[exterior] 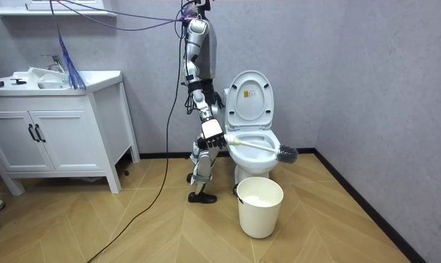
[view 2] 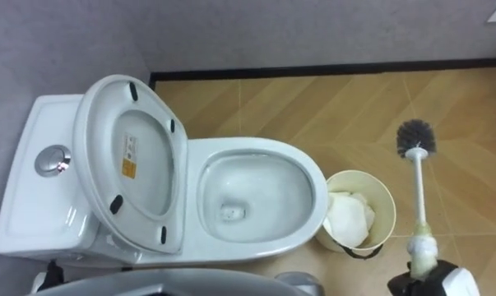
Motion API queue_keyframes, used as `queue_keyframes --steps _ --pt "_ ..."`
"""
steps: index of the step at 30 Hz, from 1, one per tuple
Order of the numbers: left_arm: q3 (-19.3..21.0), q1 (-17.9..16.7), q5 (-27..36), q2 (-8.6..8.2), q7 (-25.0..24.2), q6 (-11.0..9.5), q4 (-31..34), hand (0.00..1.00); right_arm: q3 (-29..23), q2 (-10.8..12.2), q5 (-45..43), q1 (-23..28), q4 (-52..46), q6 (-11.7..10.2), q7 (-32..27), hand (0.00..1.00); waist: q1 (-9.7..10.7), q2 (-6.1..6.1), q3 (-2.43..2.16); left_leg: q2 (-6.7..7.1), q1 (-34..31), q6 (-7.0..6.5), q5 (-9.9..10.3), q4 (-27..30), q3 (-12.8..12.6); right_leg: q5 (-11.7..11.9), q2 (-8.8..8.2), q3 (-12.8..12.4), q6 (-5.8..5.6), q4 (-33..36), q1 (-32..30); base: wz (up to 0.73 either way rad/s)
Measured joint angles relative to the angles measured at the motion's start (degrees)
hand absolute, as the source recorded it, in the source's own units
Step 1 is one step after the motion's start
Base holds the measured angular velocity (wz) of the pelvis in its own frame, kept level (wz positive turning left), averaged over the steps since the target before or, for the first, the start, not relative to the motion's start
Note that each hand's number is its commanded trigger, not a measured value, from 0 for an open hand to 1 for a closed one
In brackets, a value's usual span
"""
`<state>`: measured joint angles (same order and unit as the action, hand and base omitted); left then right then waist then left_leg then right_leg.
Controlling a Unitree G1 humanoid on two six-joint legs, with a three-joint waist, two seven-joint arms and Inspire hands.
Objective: Brush toilet
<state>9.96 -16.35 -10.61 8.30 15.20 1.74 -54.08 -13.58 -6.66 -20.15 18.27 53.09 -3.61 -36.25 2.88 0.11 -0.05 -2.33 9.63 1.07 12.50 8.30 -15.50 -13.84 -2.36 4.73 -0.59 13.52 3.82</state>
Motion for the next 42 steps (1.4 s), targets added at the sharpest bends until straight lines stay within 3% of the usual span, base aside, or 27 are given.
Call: queue_keyframes --steps 1,2,3,4,18,22,42 --pt "0.0 0.0 0.0 0.0 0.0 0.0 0.0 0.0 0.0 0.0 0.0 -0.1 0.0 0.0 0.0 1.0 0.0 -0.02 0.0 -0.01 0.0 0.0 0.0 0.0 0.0 0.0 0.01 0.0 0.0 0.0 0.0 0.0" --pt "0.0 0.0 0.0 0.0 0.0 0.0 0.0 0.0 0.0 0.0 0.0 -0.2 0.0 0.0 0.0 0.87 0.0 -0.07 -0.02 -0.02 0.0 0.0 0.0 0.0 0.0 0.0 0.02 0.0 0.0 -0.2 0.0 0.0" --pt "0.0 0.0 0.0 0.0 0.0 0.0 0.0 0.0 0.0 0.0 0.0 -0.2 0.0 0.0 0.0 0.19 0.0 -0.08 -0.03 -0.02 0.0 0.0 0.0 0.0 0.0 0.0 0.02 0.0 0.01 -0.3 0.0 0.0" --pt "0.0 0.0 -0.1 0.0 -0.1 0.0 0.0 0.0 0.0 0.0 -0.1 -0.2 0.0 0.0 0.0 0.0 0.0 -0.12 -0.03 -0.02 0.0 0.0 0.0 0.0 0.0 0.1 0.04 0.0 0.05 -0.4 0.0 0.0" --pt "-0.6 0.2 -0.1 -0.04 -2.4 0.0 -1.1 0.0 1.8 -0.1 -0.2 -0.1 4.8 0.9 0.3 0.0 -0.2 -0.24 0.1 -0.25 0.4 0.0 0.0 -0.1 0.0 0.6 0.36 -0.2 0.08 -1.1 0.7 0.0" --pt "-0.7 0.2 -0.2 -0.09 -2.4 0.0 -1.9 0.0 2.3 -0.1 -0.3 -0.2 5.5 1.8 1.6 0.0 -0.2 -0.33 0.31 -0.25 1.1 0.0 0.0 -0.1 0.0 0.6 0.41 -0.2 0.09 -1.9 1.8 0.0" --pt "-2.2 -0.2 -0.3 -0.13 -2.2 0.2 -2.8 0.0 4.0 -0.3 -0.4 -3.1 9.3 2.5 8.2 0.0 -0.9 -0.38 0.25 -0.22 1.0 0.0 0.0 -0.2 1.8 1.3 0.53 0.0 0.0 -3.0 2.6 0.0"
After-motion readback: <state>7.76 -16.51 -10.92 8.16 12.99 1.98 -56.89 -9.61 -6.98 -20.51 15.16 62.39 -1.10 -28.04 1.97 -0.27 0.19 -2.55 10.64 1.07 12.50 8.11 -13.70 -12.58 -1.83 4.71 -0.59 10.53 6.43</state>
